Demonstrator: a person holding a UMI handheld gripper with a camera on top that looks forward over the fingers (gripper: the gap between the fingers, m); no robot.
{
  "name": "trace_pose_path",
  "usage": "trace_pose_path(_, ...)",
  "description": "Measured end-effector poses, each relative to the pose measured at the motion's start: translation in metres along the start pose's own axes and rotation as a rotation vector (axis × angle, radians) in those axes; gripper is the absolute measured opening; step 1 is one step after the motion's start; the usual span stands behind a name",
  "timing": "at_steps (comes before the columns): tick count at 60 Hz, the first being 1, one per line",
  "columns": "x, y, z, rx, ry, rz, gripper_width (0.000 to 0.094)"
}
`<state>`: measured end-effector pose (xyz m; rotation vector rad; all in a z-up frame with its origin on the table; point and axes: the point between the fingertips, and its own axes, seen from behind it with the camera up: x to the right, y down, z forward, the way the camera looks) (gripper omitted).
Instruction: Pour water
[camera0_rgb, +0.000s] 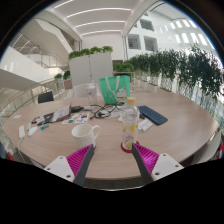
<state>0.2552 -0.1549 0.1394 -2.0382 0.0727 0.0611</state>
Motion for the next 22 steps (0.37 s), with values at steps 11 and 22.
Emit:
trace_pose_path(11, -0.053, -0.023, -0.096, 0.027, 0.082, 0.049, 0.0833)
trace_pose_path(22, -0.092, -0.045, -0.154, 0.060, 0.088, 0.053, 0.0833)
